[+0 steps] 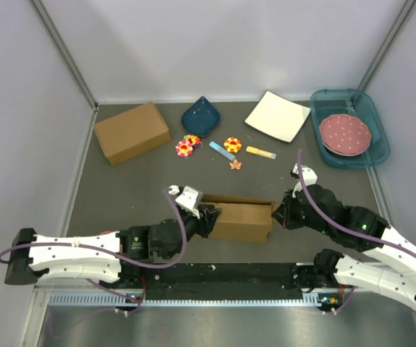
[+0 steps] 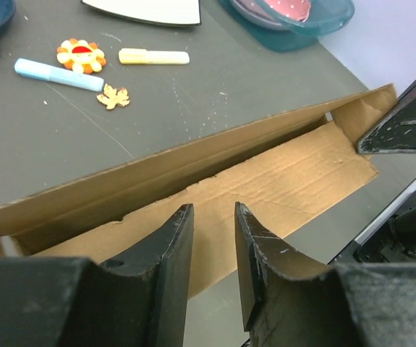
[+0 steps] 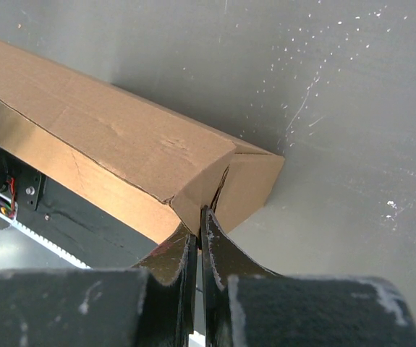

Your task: Fold the paper box

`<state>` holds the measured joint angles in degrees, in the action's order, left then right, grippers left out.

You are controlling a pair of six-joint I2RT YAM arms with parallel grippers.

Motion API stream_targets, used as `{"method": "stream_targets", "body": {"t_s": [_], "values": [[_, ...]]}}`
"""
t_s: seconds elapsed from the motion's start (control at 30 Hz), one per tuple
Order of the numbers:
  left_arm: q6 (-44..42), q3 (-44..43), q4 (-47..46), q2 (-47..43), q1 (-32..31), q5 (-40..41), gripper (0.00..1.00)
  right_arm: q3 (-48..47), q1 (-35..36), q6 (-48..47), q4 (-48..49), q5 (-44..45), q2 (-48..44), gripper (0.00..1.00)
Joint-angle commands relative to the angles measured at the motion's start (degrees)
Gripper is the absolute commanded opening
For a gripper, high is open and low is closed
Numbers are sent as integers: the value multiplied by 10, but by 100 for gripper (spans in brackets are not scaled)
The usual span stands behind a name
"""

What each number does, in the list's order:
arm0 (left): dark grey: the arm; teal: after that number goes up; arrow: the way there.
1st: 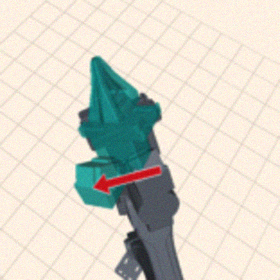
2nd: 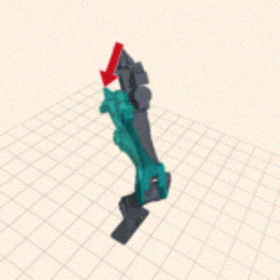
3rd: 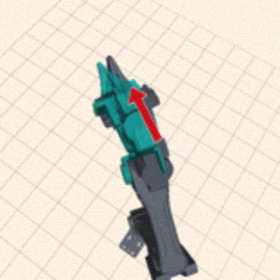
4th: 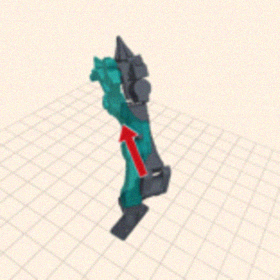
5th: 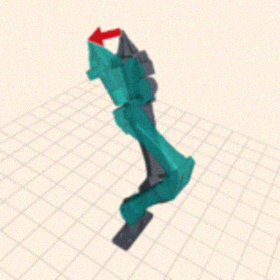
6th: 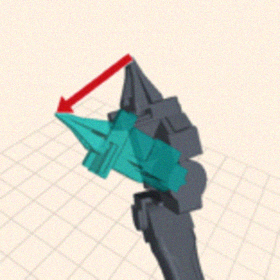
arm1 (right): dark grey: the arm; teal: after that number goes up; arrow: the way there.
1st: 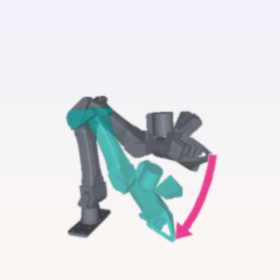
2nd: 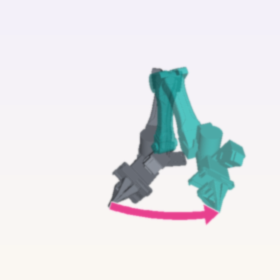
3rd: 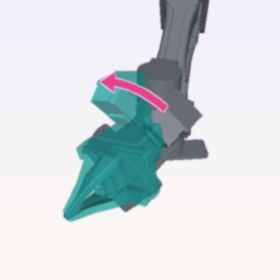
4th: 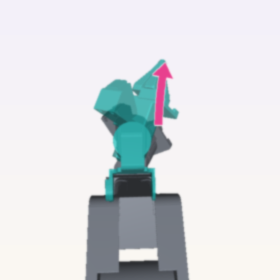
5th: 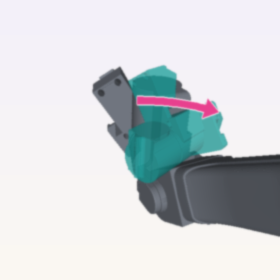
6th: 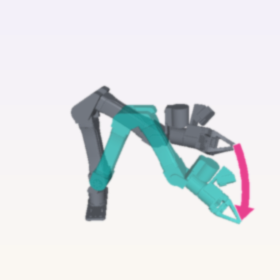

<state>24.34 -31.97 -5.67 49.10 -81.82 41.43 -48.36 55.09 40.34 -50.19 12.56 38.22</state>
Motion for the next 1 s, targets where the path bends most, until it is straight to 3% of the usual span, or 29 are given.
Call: {"method": "stream_targets", "body": {"t_s": [0.0, 0.23, 0.4, 0.53, 0.6, 0.7, 0.97], "values": [[-35, -35, 43, -64, -3, -3, 35, 10, 8, 10, -30, -15, 17, 0], [-62, -56, 119, -134, -4, 0, 35, 9, 8, 5, -32, -15, 20, 0], [-43, -42, 182, -204, -4, 81, 36, 9, 7, 4, -32, -13, 21, 0], [-33, 1, 159, -283, -4, 151, 38, 11, 7, 4, -34, -14, 20, 0], [-83, 22, 115, -315, -3, 164, 40, 11, 8, 4, -34, -15, 20, 0], [-112, 31, 92, -316, -4, 155, 44, 12, 8, 4, -34, -12, 20, 0], [-79, -7, 186, -253, -4, 133, 49, 8, 8, 2, -35, -12, 22, 0]]}}
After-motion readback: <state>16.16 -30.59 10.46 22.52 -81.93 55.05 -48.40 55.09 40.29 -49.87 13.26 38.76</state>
